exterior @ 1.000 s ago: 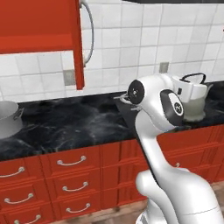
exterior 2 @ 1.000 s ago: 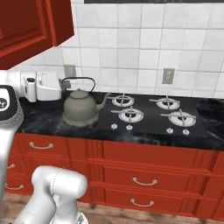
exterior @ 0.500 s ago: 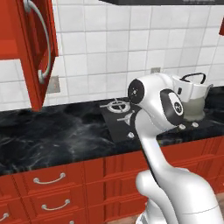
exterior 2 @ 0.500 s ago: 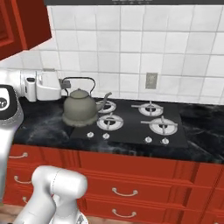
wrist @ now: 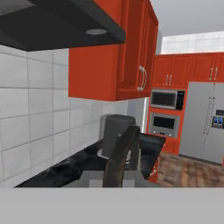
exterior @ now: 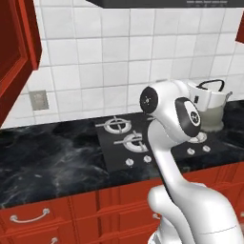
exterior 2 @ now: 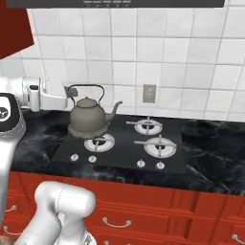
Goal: Pick the kettle from the cabinet and place it on a stove burner. Then pick the pot from the counter and place it on another stove burner. Finally, turn both burners on.
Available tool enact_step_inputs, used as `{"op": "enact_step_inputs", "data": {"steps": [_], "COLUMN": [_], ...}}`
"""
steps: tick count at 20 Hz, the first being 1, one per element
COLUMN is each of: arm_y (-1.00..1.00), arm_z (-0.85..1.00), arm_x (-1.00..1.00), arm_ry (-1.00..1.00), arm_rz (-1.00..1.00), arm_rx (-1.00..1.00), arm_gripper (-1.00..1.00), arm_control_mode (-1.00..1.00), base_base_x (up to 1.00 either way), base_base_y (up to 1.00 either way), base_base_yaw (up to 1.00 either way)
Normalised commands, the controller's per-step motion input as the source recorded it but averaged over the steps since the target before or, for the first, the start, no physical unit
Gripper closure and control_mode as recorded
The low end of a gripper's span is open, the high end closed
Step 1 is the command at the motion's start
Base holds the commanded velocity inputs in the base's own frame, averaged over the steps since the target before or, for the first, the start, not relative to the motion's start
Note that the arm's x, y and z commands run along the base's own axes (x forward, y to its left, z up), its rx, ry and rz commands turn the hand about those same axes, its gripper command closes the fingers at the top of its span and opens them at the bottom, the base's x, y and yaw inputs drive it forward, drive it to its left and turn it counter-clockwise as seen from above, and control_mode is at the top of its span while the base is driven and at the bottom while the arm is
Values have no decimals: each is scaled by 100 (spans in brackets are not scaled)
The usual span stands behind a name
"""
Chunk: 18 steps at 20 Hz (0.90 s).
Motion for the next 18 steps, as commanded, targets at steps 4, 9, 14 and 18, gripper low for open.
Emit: {"op": "enact_step_inputs", "data": {"steps": [4,9,14,18], "arm_y": [0,0,0,0], "arm_z": [0,0,0,0], "arm_x": [0,0,0,0], "arm_ry": [0,0,0,0], "arm_rz": [0,0,0,0], "arm_rx": [0,0,0,0], "arm_gripper": [100,100,100,100], "arm_control_mode": [100,100,100,100], "base_base_x": [54,55,56,63], "base_base_y": [-41,-38,-26,-14], "base_base_yaw": [1,2,3,3]}}
